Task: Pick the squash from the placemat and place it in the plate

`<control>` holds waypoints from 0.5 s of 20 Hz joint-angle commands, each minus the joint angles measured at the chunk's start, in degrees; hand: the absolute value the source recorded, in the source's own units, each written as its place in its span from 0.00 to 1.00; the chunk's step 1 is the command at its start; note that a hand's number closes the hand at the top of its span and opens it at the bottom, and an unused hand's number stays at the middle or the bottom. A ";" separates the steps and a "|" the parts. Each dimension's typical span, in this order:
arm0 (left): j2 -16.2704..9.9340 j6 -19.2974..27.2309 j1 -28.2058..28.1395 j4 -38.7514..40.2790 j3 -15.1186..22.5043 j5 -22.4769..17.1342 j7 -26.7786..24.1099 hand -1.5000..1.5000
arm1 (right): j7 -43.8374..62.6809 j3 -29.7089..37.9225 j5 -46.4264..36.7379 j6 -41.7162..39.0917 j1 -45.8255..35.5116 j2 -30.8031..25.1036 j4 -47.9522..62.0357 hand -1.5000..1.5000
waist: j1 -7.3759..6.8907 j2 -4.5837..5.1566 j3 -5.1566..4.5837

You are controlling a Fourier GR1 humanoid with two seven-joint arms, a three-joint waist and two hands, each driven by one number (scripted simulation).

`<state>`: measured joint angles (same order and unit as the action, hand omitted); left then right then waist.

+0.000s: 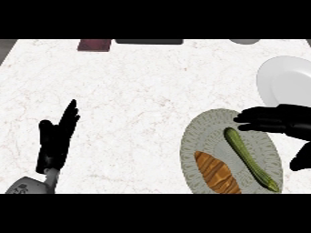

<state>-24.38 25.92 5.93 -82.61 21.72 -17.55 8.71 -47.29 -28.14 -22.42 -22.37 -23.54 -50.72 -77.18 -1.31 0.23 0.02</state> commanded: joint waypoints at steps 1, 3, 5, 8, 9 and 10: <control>1.80 1.89 0.06 -0.29 0.28 1.70 0.74 0.50 | -2.17 -5.18 -5.50 -5.39 -2.29 0.76 0.05 0.00 | 0.36 -0.12 -0.03; 0.21 -0.81 -2.99 -0.49 -0.78 1.35 -2.39 0.50 | -5.75 -4.92 -7.28 -5.37 -4.55 -0.57 5.00 0.00 | 0.05 -0.06 -0.02; 0.28 -3.10 -2.59 0.79 -2.69 0.05 -2.77 0.50 | -5.79 -5.66 -9.80 -3.36 -4.99 1.96 8.81 0.00 | 0.23 -0.01 -0.02; 0.12 -3.41 -2.20 1.49 -3.47 1.24 -1.50 0.50 | -1.42 -7.06 -10.73 -4.19 -4.68 5.56 6.20 0.00 | 0.66 -0.15 -0.03; 1.39 -0.99 -2.99 -1.79 -1.31 2.66 1.42 0.50 | 0.10 -8.01 -11.88 -4.22 -5.39 6.91 6.60 0.00 | 0.51 -0.18 -0.01; 2.34 -0.75 -0.49 -1.36 -2.15 2.91 1.65 0.50 | -3.58 -7.32 -12.29 -3.49 -5.90 6.44 10.34 0.00 | 0.59 -0.11 0.00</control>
<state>-23.27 24.43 4.40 -82.58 19.83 -15.86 8.58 -46.25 -34.80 -32.07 -21.90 -27.79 -46.73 -71.36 -0.82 0.12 0.00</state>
